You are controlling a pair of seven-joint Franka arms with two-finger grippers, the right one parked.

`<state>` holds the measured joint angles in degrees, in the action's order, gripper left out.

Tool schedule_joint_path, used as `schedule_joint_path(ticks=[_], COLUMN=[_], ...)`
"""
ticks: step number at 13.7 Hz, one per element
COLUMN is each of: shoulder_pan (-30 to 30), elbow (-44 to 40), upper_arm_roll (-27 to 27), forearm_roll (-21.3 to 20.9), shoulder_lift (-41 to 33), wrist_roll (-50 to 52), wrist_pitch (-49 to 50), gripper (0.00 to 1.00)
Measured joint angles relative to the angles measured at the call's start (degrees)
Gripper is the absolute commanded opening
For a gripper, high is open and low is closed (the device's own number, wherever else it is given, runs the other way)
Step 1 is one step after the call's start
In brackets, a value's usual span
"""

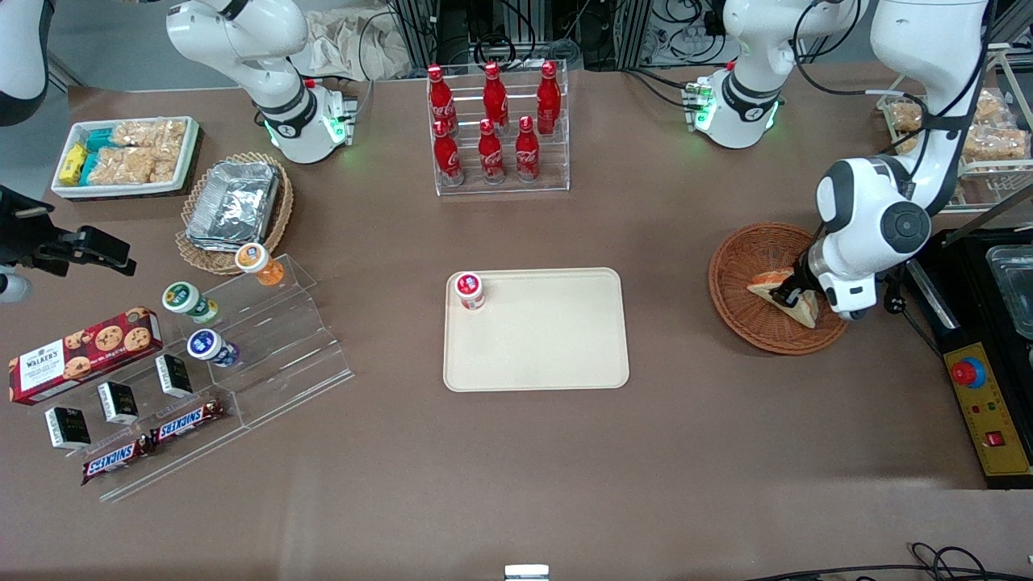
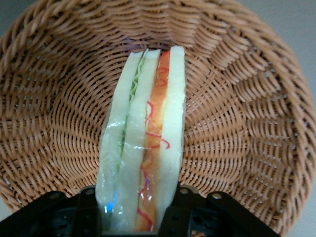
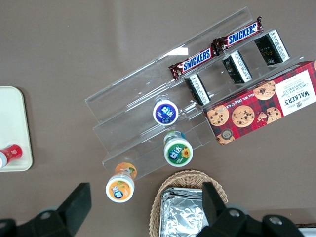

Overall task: Place sandwich from basket to tray
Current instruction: 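Lift the sandwich out of the basket and carry it toward the tray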

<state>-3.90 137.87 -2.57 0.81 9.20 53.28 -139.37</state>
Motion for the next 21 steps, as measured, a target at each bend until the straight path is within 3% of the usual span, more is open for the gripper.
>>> schedule_joint_path(ticks=[7, 11, 16, 21], shoulder_pan=[0.22, 0.66, 0.88, 1.26], elbow=[-3.32, -16.38, -27.89, -34.88], upper_arm_roll=[-0.28, -2.21, -9.71, -19.66], forearm_roll=[-2.39, -2.78, -2.7, -2.23], shoulder_lift=[-9.91, -11.76, -9.88, -2.61], wrist_roll=[0.61, 0.47, -0.38, -0.51], wrist_pitch=[11.81, 27.77, 33.8, 34.45], gripper=[0.35, 0.36, 0.36, 0.36])
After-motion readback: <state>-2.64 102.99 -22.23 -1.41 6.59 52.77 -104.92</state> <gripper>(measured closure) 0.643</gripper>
